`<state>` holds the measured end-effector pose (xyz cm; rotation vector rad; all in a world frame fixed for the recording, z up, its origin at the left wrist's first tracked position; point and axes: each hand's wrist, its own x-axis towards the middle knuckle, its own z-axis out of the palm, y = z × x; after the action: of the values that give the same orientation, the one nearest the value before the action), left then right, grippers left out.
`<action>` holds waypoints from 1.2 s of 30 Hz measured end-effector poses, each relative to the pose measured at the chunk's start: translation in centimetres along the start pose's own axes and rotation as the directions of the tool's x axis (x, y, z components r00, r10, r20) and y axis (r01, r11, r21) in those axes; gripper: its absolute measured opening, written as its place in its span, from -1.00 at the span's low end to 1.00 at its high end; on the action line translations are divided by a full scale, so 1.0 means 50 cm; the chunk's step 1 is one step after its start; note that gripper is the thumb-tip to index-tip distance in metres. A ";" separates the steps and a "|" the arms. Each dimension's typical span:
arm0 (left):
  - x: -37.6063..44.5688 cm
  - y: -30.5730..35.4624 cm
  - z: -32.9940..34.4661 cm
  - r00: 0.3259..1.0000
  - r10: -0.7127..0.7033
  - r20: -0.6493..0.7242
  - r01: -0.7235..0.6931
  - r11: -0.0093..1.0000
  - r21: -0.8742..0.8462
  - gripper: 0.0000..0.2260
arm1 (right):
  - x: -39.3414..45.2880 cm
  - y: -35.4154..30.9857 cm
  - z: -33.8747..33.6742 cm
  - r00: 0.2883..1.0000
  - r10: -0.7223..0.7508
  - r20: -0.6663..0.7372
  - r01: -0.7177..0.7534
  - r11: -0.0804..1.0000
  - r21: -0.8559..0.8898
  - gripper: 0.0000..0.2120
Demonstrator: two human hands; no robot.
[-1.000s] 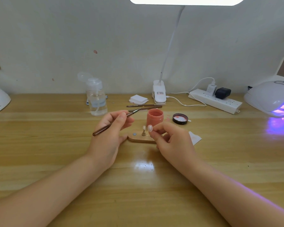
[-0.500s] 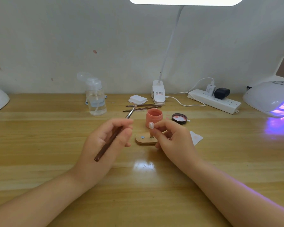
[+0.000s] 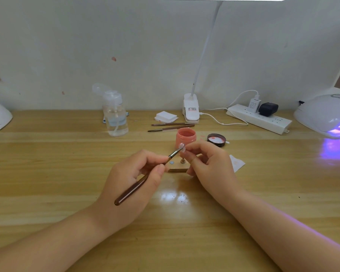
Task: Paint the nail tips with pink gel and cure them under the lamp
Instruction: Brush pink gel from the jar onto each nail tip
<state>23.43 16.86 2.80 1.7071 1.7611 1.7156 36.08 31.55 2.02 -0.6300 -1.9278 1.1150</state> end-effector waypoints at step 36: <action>0.187 0.033 -0.032 0.921 -0.337 -0.197 0.326 0.941 -0.086 -0.85 | -0.010 -0.021 0.004 0.998 -0.043 -0.040 0.041 0.997 -0.061 -0.90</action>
<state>20.01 22.46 9.88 1.1556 1.9385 1.8156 36.15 30.56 2.67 -0.6373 -1.9364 1.0136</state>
